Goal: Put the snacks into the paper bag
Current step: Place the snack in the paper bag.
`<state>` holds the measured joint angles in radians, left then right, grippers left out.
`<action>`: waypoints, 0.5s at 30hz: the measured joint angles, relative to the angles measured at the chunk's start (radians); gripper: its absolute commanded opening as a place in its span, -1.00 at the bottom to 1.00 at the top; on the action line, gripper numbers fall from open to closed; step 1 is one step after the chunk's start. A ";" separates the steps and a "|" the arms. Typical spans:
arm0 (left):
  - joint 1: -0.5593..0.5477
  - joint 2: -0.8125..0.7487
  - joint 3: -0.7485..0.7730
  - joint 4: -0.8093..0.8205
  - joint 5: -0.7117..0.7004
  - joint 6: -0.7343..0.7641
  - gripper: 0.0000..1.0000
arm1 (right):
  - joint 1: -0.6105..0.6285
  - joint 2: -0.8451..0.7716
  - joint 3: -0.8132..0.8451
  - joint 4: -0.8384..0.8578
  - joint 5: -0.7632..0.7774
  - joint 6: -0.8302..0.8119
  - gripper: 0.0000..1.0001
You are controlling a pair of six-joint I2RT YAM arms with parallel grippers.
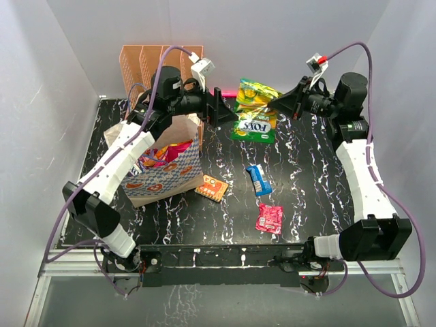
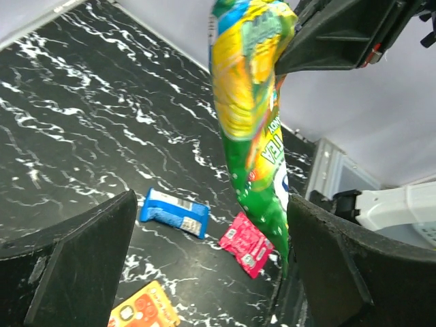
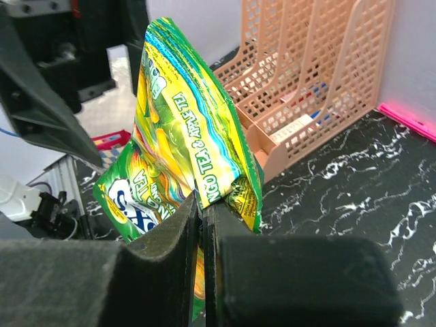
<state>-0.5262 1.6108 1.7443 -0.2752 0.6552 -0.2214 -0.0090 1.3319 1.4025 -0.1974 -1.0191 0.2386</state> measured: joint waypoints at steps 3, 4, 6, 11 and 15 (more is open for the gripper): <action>-0.006 0.019 -0.023 0.061 0.045 -0.075 0.65 | 0.020 -0.011 -0.002 0.035 -0.016 0.037 -0.84; -0.007 0.024 -0.030 0.079 0.057 -0.097 0.61 | 0.027 -0.013 -0.006 0.049 -0.023 0.050 -0.84; -0.011 0.033 -0.043 0.117 0.085 -0.135 0.48 | 0.040 -0.015 -0.013 0.064 -0.033 0.068 -0.84; -0.025 0.037 -0.074 0.188 0.138 -0.206 0.12 | 0.060 -0.015 -0.044 0.099 -0.056 0.105 -0.84; -0.029 0.037 -0.096 0.240 0.169 -0.245 -0.17 | 0.065 -0.015 -0.064 0.118 -0.064 0.117 -0.84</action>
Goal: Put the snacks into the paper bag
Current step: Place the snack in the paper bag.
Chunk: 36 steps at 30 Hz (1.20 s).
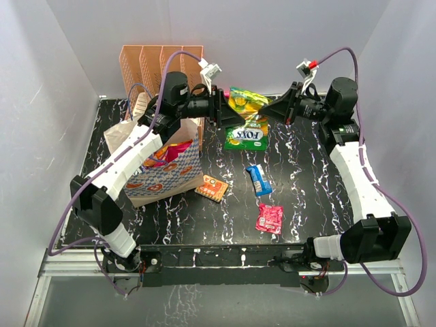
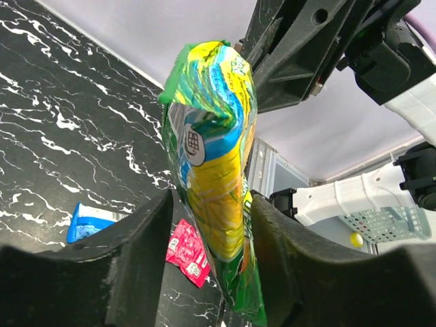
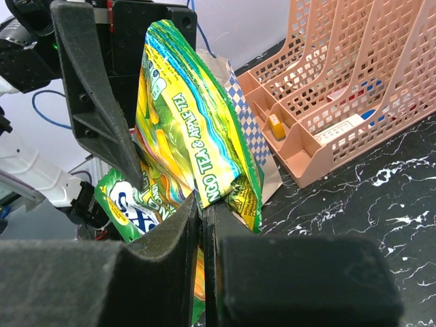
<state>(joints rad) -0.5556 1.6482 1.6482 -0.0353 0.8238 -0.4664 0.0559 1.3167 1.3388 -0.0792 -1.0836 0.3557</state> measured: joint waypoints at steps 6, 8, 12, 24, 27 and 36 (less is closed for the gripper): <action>-0.001 0.000 -0.028 0.031 0.019 -0.023 -0.79 | 0.002 -0.001 -0.033 0.024 -0.008 0.005 -0.82; 0.000 0.000 -0.033 0.028 0.022 -0.017 -0.98 | 0.003 -0.003 -0.043 0.032 -0.012 -0.002 -0.80; -0.001 0.000 -0.039 0.023 0.025 0.003 -1.00 | 0.003 -0.009 -0.057 0.031 -0.015 -0.025 -0.55; -0.001 -0.006 0.009 -0.162 -0.006 0.239 -1.00 | 0.003 -0.058 -0.060 -0.146 0.024 -0.246 0.45; -0.001 -0.013 0.069 -0.252 -0.023 0.349 -1.00 | 0.003 -0.074 -0.060 -0.198 0.051 -0.308 0.48; 0.029 -0.103 0.269 -0.534 -0.135 0.695 -1.00 | 0.002 -0.106 -0.082 -0.322 0.146 -0.479 0.51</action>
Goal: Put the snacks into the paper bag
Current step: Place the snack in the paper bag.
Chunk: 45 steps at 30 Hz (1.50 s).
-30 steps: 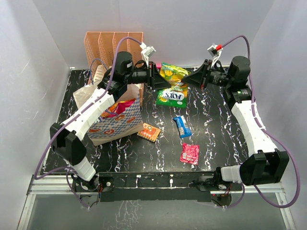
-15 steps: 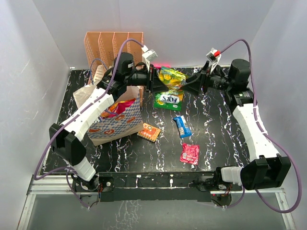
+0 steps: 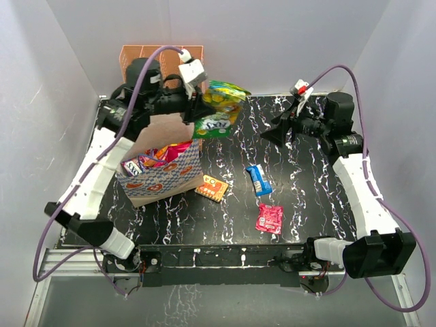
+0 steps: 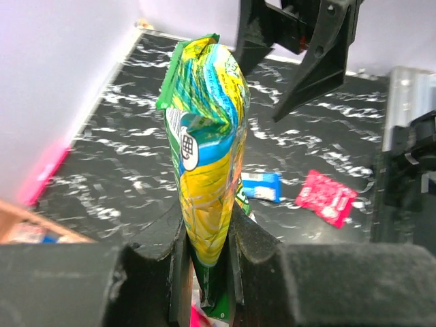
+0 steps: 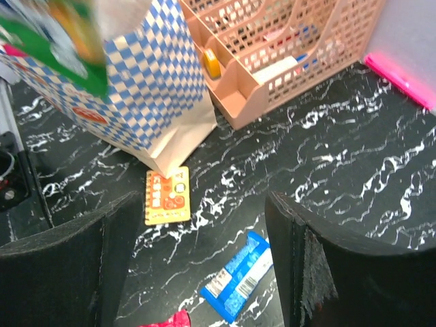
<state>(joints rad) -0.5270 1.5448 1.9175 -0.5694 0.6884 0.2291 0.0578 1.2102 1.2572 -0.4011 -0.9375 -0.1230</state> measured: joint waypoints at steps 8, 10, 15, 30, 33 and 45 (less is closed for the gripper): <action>0.096 -0.092 0.150 -0.207 -0.135 0.242 -1.00 | 0.000 0.002 -0.052 -0.068 0.072 -0.118 0.54; 0.112 -0.114 0.169 -0.252 -0.186 0.298 -1.00 | 0.000 0.002 -0.072 -0.069 0.095 -0.152 0.57; 0.123 -0.154 0.172 -0.357 -0.347 0.421 -1.00 | 0.000 0.017 -0.135 -0.071 0.154 -0.217 0.67; 0.125 -0.173 0.014 -0.552 -0.680 0.616 -1.00 | 0.000 0.013 -0.286 -0.022 0.222 -0.249 0.95; 0.129 -0.161 0.003 -0.584 -0.695 0.632 -1.00 | 0.000 0.002 -0.286 -0.018 0.233 -0.249 0.95; 0.203 0.010 -0.011 -0.681 -0.624 0.695 -0.92 | 0.000 -0.011 -0.286 -0.018 0.239 -0.249 0.95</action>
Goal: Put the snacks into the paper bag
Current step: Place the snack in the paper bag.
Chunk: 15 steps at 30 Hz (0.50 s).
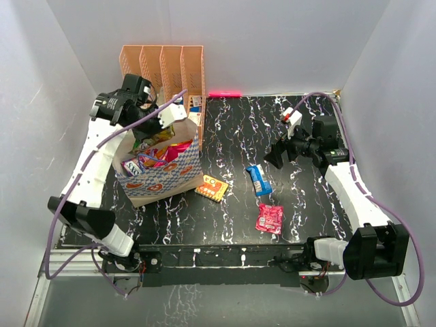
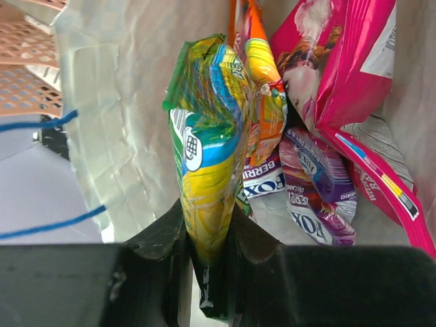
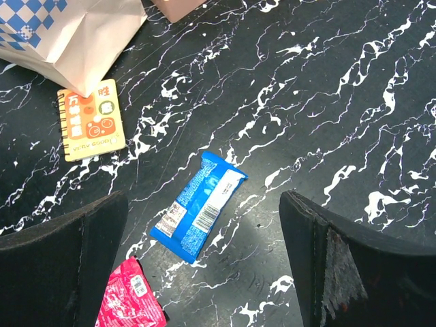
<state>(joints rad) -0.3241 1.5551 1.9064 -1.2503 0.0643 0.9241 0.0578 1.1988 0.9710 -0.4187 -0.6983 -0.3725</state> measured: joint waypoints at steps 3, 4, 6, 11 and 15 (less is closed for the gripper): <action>0.006 0.045 0.018 -0.027 0.027 0.011 -0.83 | 0.000 0.000 0.000 0.000 0.001 0.000 0.95; 0.008 0.058 0.018 -0.035 0.034 0.013 -0.78 | 0.000 0.000 0.000 0.000 0.002 0.000 0.95; 0.012 0.075 0.018 -0.049 0.048 0.018 -0.62 | 0.000 0.000 0.000 0.000 0.004 0.000 0.95; 0.014 0.100 0.020 -0.061 0.073 0.021 -0.10 | 0.000 0.000 0.000 0.000 0.004 0.000 0.95; 0.014 0.100 0.020 -0.058 0.082 0.016 0.22 | 0.000 0.000 0.000 0.000 0.004 0.000 0.95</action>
<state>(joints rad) -0.3096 1.6550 1.9266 -1.3083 0.1467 0.9405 0.0582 1.1988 0.9710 -0.4183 -0.6945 -0.3725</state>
